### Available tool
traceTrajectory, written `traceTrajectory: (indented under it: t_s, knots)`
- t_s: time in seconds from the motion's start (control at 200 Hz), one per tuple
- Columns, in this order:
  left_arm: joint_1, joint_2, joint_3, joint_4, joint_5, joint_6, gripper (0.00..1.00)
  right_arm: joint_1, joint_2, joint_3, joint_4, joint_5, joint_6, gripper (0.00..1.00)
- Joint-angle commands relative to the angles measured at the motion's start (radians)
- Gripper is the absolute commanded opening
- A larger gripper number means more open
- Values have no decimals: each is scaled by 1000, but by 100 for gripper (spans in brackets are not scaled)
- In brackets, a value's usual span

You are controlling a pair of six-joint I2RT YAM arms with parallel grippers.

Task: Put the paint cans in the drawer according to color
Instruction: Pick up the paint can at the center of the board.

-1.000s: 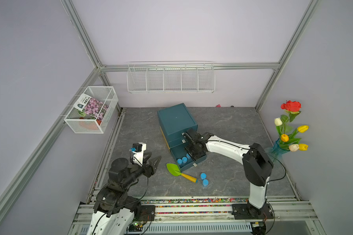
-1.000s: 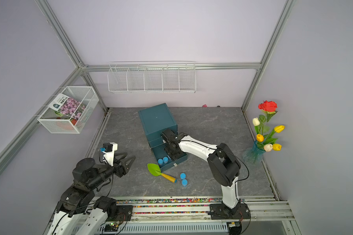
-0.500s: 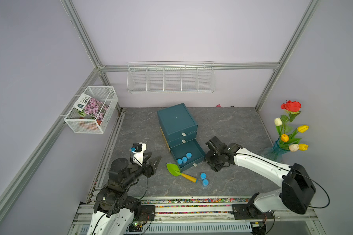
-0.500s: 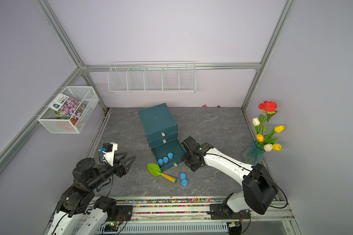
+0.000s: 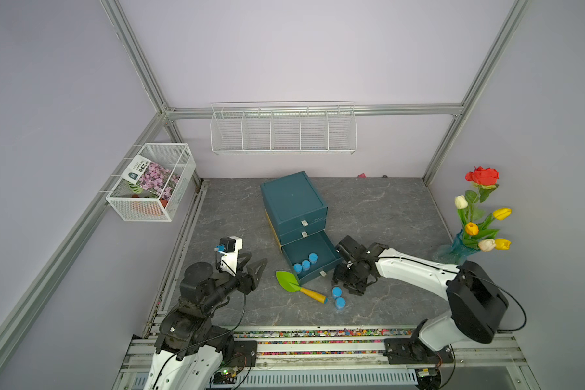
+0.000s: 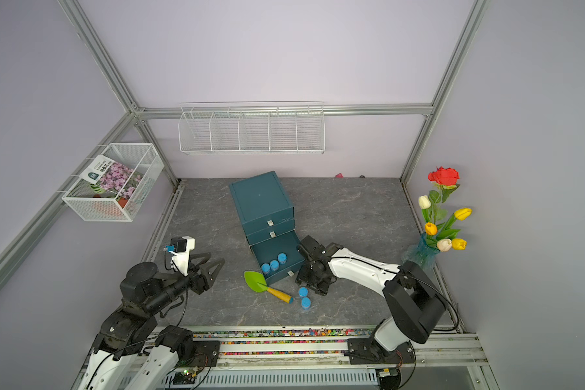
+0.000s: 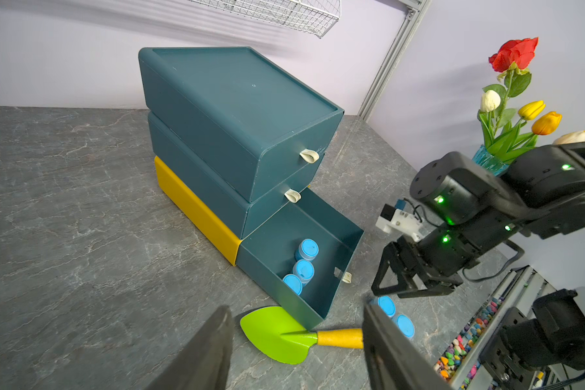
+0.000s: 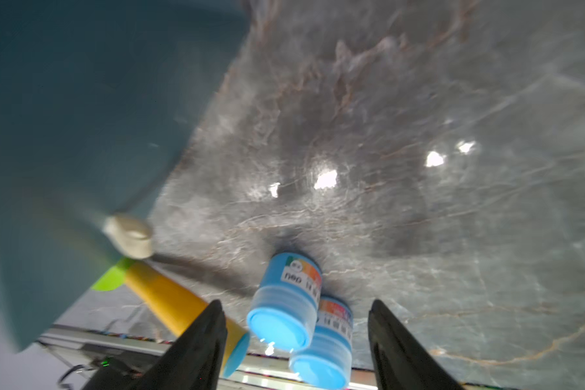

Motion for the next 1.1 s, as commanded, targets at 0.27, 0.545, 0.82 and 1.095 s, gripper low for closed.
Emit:
traceTrajectory:
  t_s: [0.27,0.545,0.82,1.095]
  knots:
    - [-2,1,-2,-2,-4,1,64,30,67,27,-28,17,-64,61]
    - [-1,3,-2,-1,-4,0,64,33,50,10,-50,53,-33,53]
    - [-2,3,-2,-1,-4,1,64,28,13,-13,-79,87,1,26]
    - [-1,2,-2,-2,-3,0,64,-33,-133,130,-201,173,32,14]
